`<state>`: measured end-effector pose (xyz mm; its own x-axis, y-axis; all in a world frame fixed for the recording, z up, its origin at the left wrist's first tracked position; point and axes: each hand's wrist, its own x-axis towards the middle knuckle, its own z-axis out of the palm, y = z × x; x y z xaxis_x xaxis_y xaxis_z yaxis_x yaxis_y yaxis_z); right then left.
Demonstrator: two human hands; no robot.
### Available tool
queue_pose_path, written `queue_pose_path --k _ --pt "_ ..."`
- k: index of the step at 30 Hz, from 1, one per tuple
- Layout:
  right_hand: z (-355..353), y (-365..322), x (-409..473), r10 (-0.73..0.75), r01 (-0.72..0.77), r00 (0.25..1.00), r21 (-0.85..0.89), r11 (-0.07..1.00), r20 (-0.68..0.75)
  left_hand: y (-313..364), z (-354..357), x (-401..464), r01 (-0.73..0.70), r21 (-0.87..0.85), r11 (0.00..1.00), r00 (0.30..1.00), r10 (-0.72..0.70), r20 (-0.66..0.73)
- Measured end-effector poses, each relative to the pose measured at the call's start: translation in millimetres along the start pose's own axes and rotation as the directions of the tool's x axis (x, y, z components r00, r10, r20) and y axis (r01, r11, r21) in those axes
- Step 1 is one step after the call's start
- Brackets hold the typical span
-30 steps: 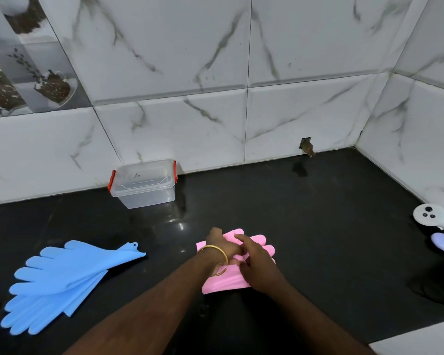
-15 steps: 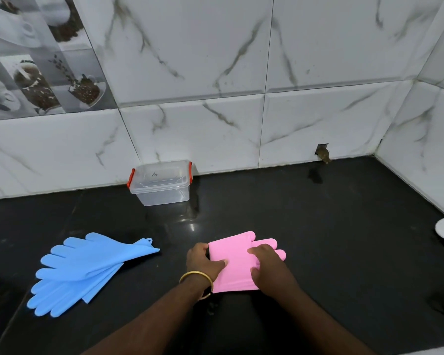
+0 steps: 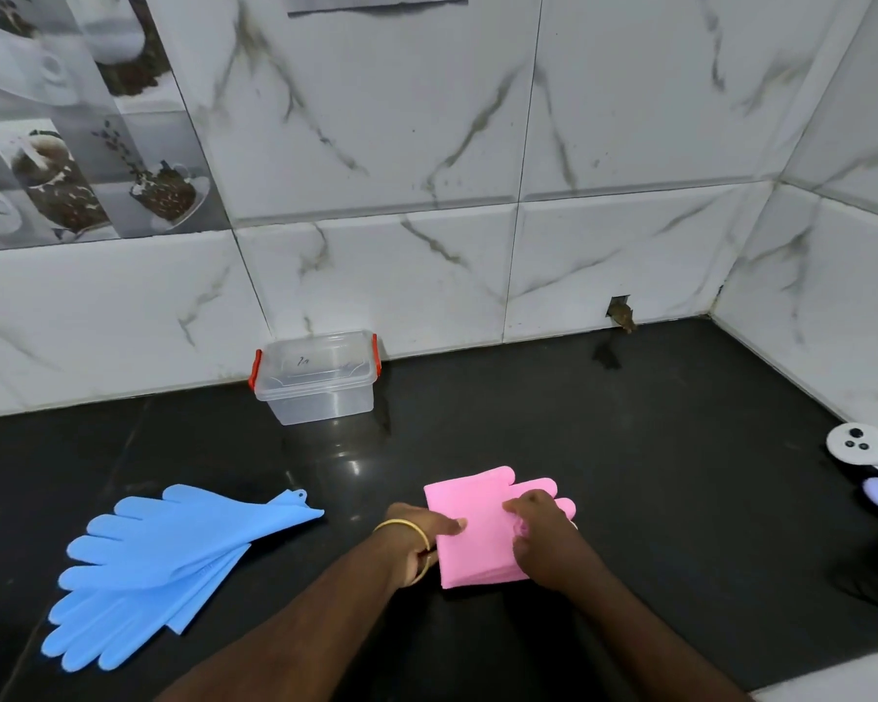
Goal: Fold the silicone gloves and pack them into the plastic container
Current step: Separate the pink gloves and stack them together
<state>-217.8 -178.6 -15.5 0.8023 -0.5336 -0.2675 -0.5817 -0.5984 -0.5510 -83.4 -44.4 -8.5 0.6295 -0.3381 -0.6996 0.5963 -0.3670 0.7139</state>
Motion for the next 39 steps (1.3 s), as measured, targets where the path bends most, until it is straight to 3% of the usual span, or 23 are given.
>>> queue_pose_path --k 3,8,10,12,13,14,16,19,21,24,28,31,33,34,36,38,39 --pt "0 -11 -7 0.021 -0.022 1.000 -0.048 0.999 -0.020 3 -1 -1 -0.044 0.035 0.998 0.997 0.041 0.067" --pt "-3 -41 -21 0.133 -0.159 0.985 -0.276 0.948 -0.109 12 -1 -7 -0.214 0.125 0.969 0.966 0.191 0.176" --pt "-10 -59 -25 0.176 -0.212 0.971 -0.239 0.948 -0.161 20 -4 -15 -0.338 0.143 0.930 0.927 0.303 0.219" --pt "-23 -82 -27 0.270 -0.276 0.947 -0.011 0.961 -0.172 32 -6 -27 -0.491 0.167 0.855 0.856 0.437 0.277" --pt "-31 -92 -30 0.357 -0.327 0.924 0.198 0.924 -0.139 37 -8 -36 -0.565 0.190 0.803 0.811 0.498 0.307" --pt "-37 -102 -32 0.427 -0.356 0.902 0.448 0.820 -0.063 43 -11 -45 -0.635 0.211 0.743 0.761 0.555 0.337" --pt "-47 -112 -38 0.381 -0.307 0.920 0.779 0.547 0.096 54 -21 -64 -0.760 0.245 0.601 0.645 0.656 0.392" --pt "-58 -114 -41 0.187 -0.289 0.950 0.932 0.219 0.251 67 -37 -82 -0.908 0.319 0.272 0.408 0.749 0.522" --pt "-58 -122 -41 0.148 -0.307 0.944 0.950 0.060 0.296 74 -49 -85 -0.927 0.373 0.043 0.287 0.721 0.630" --pt "-51 -132 -37 0.186 -0.312 0.934 0.950 0.008 0.305 77 -65 -88 -0.867 0.427 -0.255 0.171 0.653 0.737" --pt "-36 -145 -33 0.253 -0.339 0.916 0.938 0.067 0.313 70 -84 -85 -0.855 0.388 -0.345 0.113 0.606 0.787" --pt "-30 -146 -36 0.269 -0.340 0.914 0.936 0.091 0.305 62 -89 -79 -0.846 0.329 -0.419 0.017 0.596 0.802" --pt "-27 -147 -32 0.275 -0.323 0.919 0.940 0.113 0.282 56 -97 -71 -0.884 0.276 -0.378 -0.011 0.607 0.794" --pt "-27 -146 -31 0.270 -0.300 0.927 0.945 0.127 0.258 53 -101 -67 -0.906 0.276 -0.320 0.012 0.635 0.773" --pt "-52 -119 -18 0.244 -0.337 0.925 0.925 0.175 0.291 50 -67 -64 -0.909 0.411 -0.069 0.221 0.756 0.616" --pt "-53 -122 -10 0.280 -0.303 0.928 0.937 0.176 0.247 44 -70 -60 -0.837 0.470 0.280 0.461 0.824 0.329" --pt "-53 -125 -9 0.277 -0.297 0.929 0.942 0.157 0.246 40 -71 -57 -0.752 0.458 0.475 0.604 0.774 0.189"
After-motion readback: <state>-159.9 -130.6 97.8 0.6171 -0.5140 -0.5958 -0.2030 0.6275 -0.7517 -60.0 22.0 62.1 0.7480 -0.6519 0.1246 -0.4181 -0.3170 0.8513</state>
